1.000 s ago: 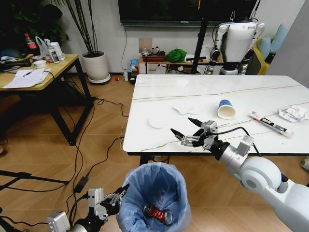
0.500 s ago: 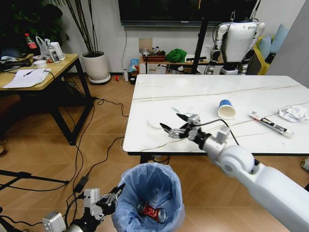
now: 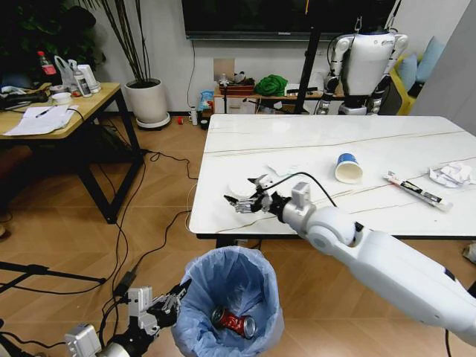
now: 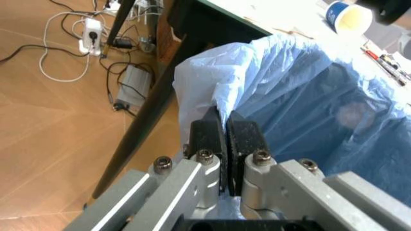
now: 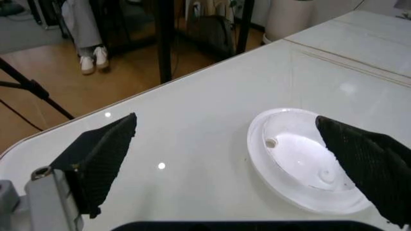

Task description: Pick up the trash bin and place the trash from the table into it.

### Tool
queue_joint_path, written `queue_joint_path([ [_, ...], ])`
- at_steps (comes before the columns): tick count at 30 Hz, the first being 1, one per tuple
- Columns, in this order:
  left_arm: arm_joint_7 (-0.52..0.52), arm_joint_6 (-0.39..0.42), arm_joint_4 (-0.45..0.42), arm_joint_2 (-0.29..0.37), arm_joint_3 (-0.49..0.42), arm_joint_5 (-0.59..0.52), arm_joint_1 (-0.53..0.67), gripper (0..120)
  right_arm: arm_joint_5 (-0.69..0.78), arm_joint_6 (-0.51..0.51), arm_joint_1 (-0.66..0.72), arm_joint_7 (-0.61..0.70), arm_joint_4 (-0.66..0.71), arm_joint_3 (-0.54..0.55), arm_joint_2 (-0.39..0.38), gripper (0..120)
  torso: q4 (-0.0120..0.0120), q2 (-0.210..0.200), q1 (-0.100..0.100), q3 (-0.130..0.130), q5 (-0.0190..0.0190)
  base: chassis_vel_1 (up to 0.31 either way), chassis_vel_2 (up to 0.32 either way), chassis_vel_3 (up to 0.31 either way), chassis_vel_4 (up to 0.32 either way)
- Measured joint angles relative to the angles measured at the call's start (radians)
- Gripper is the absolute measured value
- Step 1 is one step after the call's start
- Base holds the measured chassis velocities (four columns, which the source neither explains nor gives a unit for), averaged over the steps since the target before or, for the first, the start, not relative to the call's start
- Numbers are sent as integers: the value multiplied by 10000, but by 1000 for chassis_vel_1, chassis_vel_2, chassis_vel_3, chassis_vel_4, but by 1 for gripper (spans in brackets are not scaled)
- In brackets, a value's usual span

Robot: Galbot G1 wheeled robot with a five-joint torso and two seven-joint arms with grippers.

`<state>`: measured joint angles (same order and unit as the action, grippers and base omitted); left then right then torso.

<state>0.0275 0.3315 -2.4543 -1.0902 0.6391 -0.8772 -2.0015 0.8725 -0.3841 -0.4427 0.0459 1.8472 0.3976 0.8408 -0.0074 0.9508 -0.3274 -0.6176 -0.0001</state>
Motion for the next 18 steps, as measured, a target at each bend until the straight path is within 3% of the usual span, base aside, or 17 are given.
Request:
queue_joint_path([
  [14, -9, 6, 67, -6, -49, -36, 64, 0, 707, -308, 374, -270, -464, -151, 19, 100, -4, 0, 0, 0, 1, 0, 0, 0, 0],
  [18, -12, 11, 75, -14, -67, -36, 65, 0, 724, -303, 441, -463, -593, -185, -28, 90, -4, 0, 1, 0, 1, 0, 0, 0, 0],
])
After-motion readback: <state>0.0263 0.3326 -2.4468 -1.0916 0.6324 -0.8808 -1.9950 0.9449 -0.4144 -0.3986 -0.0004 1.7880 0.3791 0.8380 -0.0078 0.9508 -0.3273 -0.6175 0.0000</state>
